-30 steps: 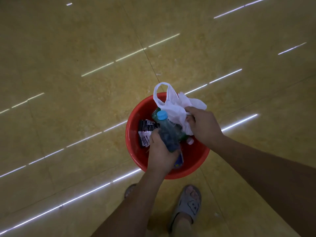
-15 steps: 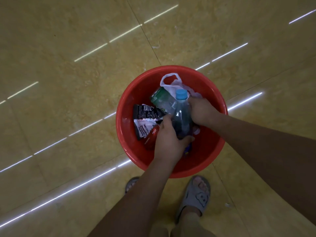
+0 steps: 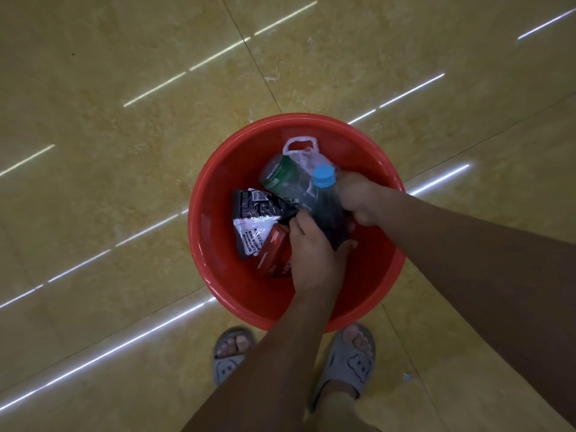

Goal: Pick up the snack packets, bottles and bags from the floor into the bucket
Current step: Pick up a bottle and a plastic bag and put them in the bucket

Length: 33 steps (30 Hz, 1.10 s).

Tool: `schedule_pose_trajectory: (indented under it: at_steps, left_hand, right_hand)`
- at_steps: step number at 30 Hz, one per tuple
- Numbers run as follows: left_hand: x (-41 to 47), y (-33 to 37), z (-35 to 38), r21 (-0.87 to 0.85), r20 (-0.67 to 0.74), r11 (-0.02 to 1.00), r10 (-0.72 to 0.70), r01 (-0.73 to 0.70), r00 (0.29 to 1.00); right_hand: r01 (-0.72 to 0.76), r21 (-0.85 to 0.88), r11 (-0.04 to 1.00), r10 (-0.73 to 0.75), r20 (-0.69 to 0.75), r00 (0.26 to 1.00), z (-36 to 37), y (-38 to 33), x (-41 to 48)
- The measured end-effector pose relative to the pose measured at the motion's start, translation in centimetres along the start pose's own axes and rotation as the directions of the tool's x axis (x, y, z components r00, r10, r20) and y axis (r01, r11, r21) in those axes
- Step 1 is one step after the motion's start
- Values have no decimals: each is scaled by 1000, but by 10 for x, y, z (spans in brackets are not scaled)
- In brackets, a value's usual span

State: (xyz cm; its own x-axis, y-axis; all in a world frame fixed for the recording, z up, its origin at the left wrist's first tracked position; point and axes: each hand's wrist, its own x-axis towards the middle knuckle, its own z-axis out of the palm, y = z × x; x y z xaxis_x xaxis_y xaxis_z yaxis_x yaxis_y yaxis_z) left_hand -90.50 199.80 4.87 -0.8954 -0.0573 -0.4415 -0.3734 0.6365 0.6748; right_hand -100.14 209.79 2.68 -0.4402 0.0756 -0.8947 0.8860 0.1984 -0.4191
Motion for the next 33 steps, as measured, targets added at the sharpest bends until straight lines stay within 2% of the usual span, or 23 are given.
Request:
schedule_pose_trajectory:
  at_steps: [4,7,12,16,19,22,26,30,33]
  left_hand:
    - [1,0,7,30,3,1000,-1,1,1000]
    - [6,1,10,60,11,998,-13,13,1000]
    - [6,13,-2,119,61,991,-75,67,995]
    - [1,29,-27,192,117,980,-71,48,991]
    - [-5,42,-50,209,143,977,-69,38,987]
    - [-13,54,-73,264,134,964,-7,-29,991]
    - [-30,82,-109,244,150,962,86,-121,985]
    - [-52,118,-151,229,196,951,163,-207,967]
    - [-77,147,-183,249,289,933,186,-261,939]
  right_hand:
    - [41,323,945,-39,-11,999,2,2,-5]
    - [48,400,915,-17,-82,996,4,3,-9]
    - [91,233,968,-49,-179,983,-3,-1,-31]
    - [183,48,982,-165,-259,952,-10,-7,-67]
    - [258,46,965,-233,-298,926,-18,-14,-97]
    - [256,34,966,-231,-327,916,-33,-20,-131]
    - [253,84,964,-217,-303,928,-53,-24,-173]
    - [258,35,966,-240,-265,934,-73,-27,-219]
    - [236,-47,971,-240,-224,944,-87,-26,-263]
